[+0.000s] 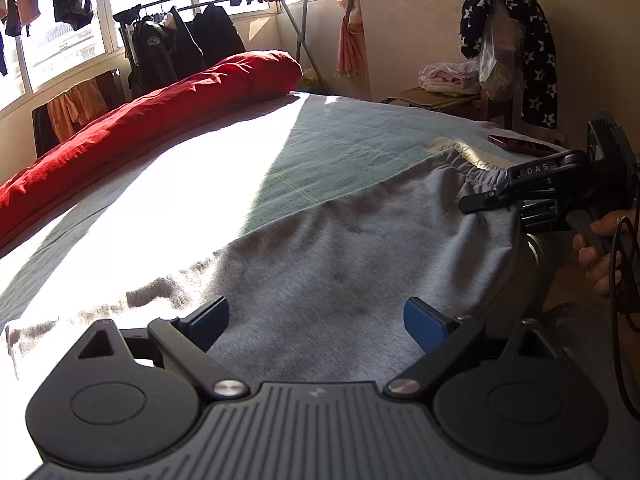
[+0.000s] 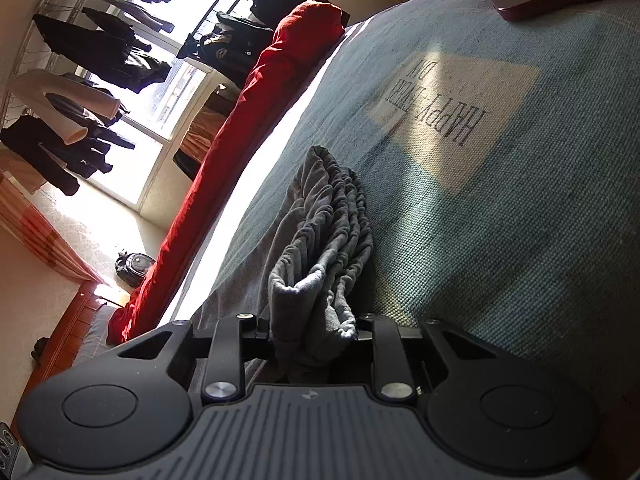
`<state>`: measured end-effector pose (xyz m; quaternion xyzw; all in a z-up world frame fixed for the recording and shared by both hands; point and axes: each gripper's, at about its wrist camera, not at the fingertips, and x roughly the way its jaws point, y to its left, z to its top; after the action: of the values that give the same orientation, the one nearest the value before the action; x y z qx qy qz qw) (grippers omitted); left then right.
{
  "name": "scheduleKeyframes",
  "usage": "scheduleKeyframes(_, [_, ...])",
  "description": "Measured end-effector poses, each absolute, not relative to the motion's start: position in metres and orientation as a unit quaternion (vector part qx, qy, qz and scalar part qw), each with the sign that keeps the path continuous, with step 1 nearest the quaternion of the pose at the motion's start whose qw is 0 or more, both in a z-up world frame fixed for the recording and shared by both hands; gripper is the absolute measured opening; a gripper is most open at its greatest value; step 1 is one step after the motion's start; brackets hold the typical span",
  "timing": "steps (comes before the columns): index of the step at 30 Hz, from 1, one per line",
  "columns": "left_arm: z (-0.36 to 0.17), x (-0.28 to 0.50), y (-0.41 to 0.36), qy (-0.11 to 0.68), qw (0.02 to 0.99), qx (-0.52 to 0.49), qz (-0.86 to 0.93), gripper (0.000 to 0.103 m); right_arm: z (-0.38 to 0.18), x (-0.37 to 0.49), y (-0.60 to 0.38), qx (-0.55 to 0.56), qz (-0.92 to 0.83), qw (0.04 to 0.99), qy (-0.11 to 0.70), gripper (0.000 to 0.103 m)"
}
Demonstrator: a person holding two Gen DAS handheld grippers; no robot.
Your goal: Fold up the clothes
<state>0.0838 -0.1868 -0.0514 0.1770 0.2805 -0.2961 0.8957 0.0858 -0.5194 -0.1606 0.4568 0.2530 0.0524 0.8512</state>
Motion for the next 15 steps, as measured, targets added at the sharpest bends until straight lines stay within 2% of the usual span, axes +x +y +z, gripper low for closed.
scheduleKeyframes(15, [-0.048, 0.091, -0.149, 0.317, 0.892, 0.165, -0.277, 0.094, -0.133, 0.095, -0.507, 0.418, 0.016, 0.860, 0.292, 0.028])
